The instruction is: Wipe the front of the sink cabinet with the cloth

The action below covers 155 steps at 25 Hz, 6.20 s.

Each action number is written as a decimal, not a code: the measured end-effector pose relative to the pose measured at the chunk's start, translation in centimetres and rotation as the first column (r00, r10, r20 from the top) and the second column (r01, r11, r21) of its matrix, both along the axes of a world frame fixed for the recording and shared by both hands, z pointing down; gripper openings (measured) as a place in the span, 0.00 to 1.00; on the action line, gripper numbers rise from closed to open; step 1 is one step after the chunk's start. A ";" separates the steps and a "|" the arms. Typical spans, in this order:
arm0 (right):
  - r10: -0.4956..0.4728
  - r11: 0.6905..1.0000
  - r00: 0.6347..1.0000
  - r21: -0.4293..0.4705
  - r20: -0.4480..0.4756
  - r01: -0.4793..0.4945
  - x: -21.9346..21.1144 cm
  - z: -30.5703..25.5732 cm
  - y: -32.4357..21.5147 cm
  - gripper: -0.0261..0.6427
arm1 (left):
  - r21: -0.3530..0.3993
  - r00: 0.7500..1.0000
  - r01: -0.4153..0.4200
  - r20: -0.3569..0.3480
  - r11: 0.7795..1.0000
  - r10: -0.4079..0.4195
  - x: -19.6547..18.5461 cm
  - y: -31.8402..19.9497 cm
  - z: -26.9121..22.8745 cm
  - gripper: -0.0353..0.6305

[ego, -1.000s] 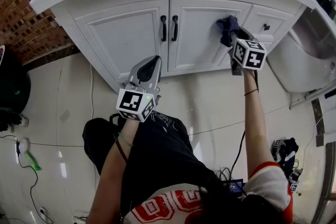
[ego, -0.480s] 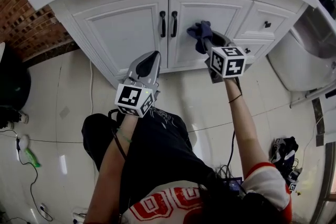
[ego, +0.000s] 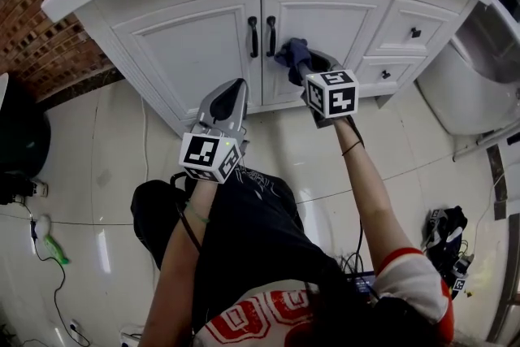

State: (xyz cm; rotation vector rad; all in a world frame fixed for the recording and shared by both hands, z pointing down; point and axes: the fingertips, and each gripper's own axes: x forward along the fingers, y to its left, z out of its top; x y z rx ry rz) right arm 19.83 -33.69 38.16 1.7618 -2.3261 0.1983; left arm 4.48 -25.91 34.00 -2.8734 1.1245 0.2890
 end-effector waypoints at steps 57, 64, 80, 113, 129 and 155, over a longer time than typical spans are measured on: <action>0.342 0.915 0.936 -0.198 -0.087 -0.353 19.5 9.2 3.2 0.16 | 0.000 0.998 -0.016 0.059 1.000 0.016 0.7 0.1 0.6 0.05; 0.372 0.898 0.927 -0.234 -0.050 -0.373 20.5 10.9 4.5 0.16 | 0.000 0.998 -0.019 0.062 1.000 0.019 0.8 0.1 0.7 0.05; -0.062 0.950 0.997 -0.303 0.047 0.073 -4.9 16.0 1.5 0.16 | -0.002 0.997 -0.015 0.071 1.000 0.015 0.8 0.0 0.7 0.05; 0.078 0.908 0.996 -0.416 0.035 -0.057 4.8 22.1 3.7 0.16 | -0.025 0.996 0.006 0.091 1.000 -0.003 0.0 -0.3 1.3 0.05; -0.087 0.886 0.992 -0.461 -0.087 0.037 -0.2 25.2 1.9 0.16 | -0.041 0.997 0.030 0.067 0.999 -0.027 -1.6 -0.8 1.3 0.05; 0.181 0.951 0.983 -0.260 0.031 -0.167 6.6 12.2 4.3 0.16 | -0.011 0.995 0.093 0.036 0.996 -0.092 -5.0 -0.8 1.0 0.05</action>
